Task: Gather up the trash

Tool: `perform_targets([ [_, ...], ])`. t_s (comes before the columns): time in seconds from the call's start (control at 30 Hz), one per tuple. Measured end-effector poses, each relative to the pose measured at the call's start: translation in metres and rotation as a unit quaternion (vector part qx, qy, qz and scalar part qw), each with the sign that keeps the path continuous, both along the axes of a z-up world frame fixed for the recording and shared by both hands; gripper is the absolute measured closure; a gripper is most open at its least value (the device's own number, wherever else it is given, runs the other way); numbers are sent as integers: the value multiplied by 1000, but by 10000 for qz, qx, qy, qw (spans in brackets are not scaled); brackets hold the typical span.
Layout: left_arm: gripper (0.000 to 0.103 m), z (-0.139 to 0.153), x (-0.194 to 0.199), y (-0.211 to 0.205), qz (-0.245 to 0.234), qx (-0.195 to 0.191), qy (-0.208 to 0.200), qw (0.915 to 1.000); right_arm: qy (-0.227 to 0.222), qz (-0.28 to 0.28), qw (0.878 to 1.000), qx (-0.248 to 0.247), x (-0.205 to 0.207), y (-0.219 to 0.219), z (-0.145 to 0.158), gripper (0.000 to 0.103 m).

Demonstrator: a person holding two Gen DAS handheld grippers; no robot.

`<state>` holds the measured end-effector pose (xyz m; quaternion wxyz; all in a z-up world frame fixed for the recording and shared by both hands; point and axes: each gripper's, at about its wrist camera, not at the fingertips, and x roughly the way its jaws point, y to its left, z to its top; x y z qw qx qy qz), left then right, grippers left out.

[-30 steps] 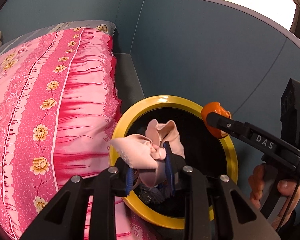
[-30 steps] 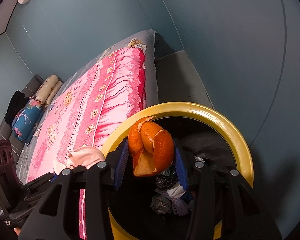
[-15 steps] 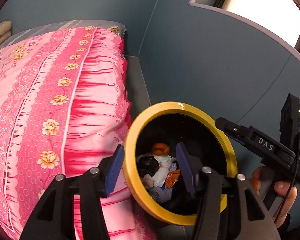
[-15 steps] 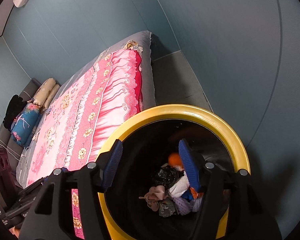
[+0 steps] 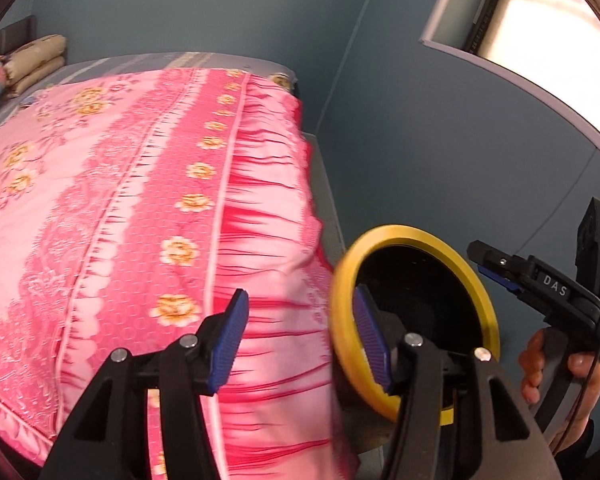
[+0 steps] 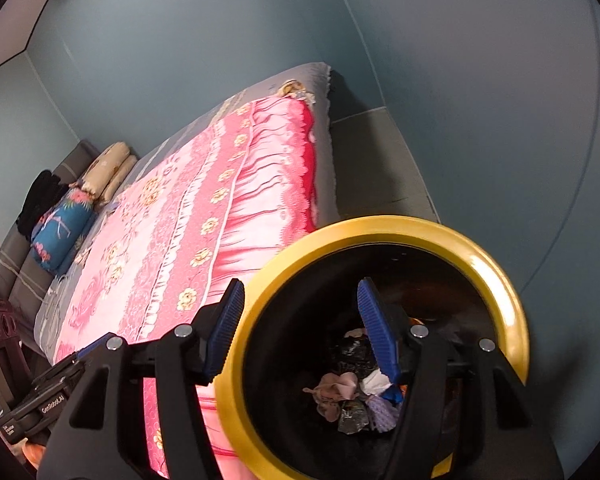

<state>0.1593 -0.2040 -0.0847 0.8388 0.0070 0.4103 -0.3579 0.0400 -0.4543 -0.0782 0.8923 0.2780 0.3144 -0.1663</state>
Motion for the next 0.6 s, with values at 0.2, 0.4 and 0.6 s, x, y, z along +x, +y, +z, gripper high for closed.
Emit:
perform_targets([
  [0.2, 52, 5, 6, 50, 468, 4, -128, 9988, 102, 437, 9987, -244, 21, 36, 6, 46],
  [0.4, 48, 8, 10, 100, 953, 34, -250, 9951, 114, 969, 9945, -380, 40, 77, 11, 46],
  [0.6, 40, 10, 4, 145, 1355, 24, -429, 9898, 78, 1428, 9875, -668, 57, 133, 16, 39],
])
